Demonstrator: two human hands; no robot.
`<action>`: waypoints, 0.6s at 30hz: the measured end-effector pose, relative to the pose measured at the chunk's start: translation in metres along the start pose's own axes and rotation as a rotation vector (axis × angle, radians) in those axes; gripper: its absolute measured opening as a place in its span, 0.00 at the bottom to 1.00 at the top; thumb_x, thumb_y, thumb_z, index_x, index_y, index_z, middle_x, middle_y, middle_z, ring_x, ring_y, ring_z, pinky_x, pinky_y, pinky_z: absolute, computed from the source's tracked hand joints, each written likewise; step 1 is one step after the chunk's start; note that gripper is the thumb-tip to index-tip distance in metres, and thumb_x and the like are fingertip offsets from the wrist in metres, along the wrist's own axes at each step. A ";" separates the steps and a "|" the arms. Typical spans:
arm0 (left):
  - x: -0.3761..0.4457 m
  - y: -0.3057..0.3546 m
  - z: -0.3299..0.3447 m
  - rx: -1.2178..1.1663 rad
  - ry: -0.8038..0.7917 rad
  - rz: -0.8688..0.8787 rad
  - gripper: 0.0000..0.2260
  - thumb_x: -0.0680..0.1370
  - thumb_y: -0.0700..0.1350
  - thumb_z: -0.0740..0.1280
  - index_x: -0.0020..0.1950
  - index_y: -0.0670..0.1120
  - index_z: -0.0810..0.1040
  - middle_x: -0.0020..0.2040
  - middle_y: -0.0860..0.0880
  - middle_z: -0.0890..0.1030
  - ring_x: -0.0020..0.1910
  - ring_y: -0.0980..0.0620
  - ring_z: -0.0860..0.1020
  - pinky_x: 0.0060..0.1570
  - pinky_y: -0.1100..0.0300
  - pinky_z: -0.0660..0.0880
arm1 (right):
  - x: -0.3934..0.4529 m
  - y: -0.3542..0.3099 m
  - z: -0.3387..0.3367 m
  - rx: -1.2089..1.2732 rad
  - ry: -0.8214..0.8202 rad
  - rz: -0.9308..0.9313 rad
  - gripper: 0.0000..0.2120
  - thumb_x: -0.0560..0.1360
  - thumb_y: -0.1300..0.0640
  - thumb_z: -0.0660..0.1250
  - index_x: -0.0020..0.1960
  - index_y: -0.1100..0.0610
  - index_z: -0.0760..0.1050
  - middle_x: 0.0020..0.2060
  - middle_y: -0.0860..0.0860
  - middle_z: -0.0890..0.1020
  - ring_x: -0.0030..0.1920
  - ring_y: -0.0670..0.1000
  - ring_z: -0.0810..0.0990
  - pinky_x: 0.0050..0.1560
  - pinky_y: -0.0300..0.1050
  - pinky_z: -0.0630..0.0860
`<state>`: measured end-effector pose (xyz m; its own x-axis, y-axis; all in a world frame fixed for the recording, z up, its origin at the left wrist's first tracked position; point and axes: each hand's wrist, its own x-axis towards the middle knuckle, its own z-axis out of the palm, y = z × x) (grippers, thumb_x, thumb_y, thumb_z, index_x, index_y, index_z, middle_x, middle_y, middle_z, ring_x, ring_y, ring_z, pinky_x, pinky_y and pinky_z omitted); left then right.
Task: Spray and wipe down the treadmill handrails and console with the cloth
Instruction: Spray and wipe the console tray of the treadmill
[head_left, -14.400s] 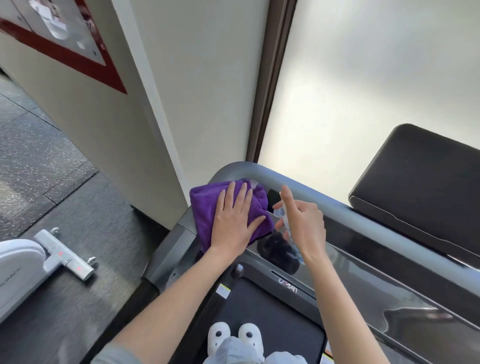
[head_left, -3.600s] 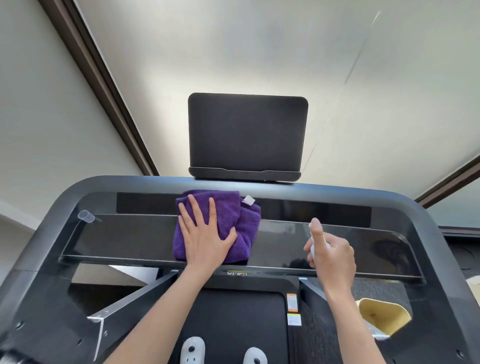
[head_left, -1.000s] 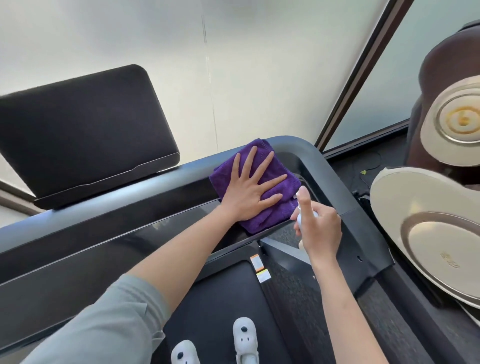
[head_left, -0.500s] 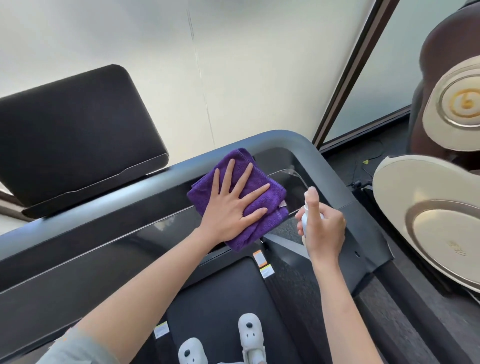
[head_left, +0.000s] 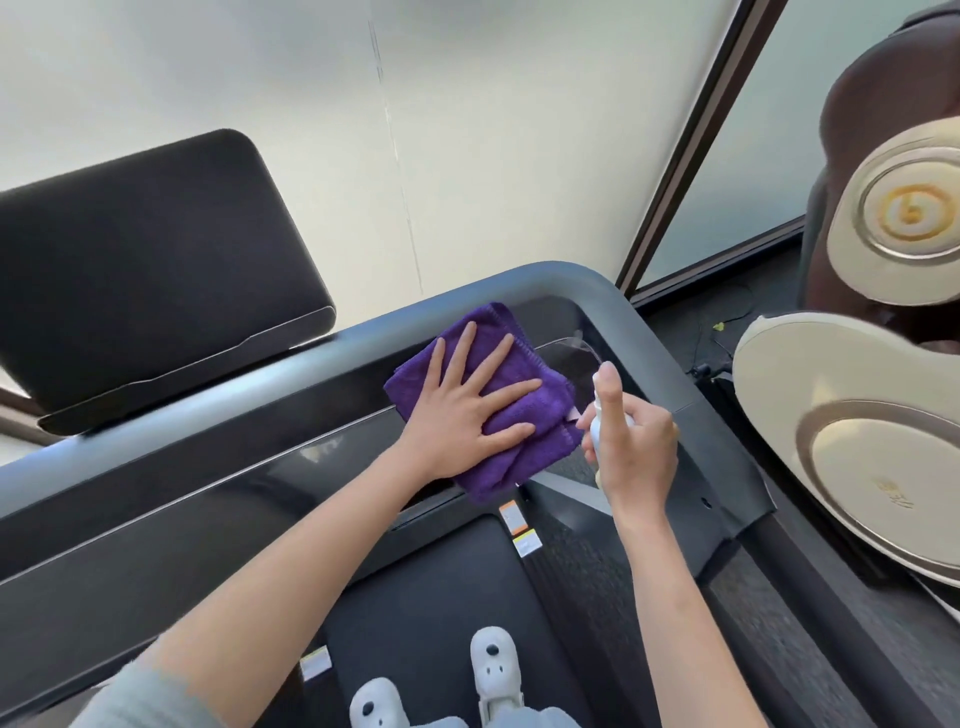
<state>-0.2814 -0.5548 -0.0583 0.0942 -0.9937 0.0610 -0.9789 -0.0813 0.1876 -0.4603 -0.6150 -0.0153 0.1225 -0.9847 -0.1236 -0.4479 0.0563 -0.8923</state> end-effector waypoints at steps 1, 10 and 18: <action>-0.010 -0.006 0.000 0.009 0.028 -0.032 0.27 0.76 0.70 0.47 0.74 0.66 0.62 0.80 0.53 0.47 0.78 0.43 0.36 0.73 0.42 0.32 | 0.000 0.000 0.001 0.003 0.000 0.002 0.33 0.70 0.24 0.51 0.28 0.49 0.77 0.21 0.49 0.77 0.30 0.55 0.78 0.47 0.58 0.79; 0.047 0.031 0.017 0.066 0.096 -0.107 0.28 0.77 0.68 0.46 0.76 0.63 0.61 0.81 0.48 0.48 0.77 0.36 0.39 0.72 0.38 0.32 | -0.010 0.014 -0.005 -0.043 0.008 0.023 0.32 0.70 0.24 0.52 0.29 0.49 0.77 0.21 0.50 0.77 0.32 0.59 0.82 0.49 0.58 0.79; 0.027 0.022 0.015 0.004 0.170 -0.133 0.28 0.75 0.69 0.48 0.72 0.63 0.68 0.80 0.50 0.51 0.78 0.39 0.41 0.72 0.42 0.29 | -0.019 -0.011 0.005 -0.086 0.021 -0.097 0.36 0.70 0.24 0.50 0.26 0.53 0.74 0.20 0.49 0.77 0.30 0.52 0.78 0.42 0.48 0.74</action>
<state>-0.3029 -0.5842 -0.0670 0.2517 -0.9467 0.2008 -0.9565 -0.2117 0.2008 -0.4537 -0.5963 -0.0055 0.1503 -0.9882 -0.0286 -0.5093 -0.0526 -0.8589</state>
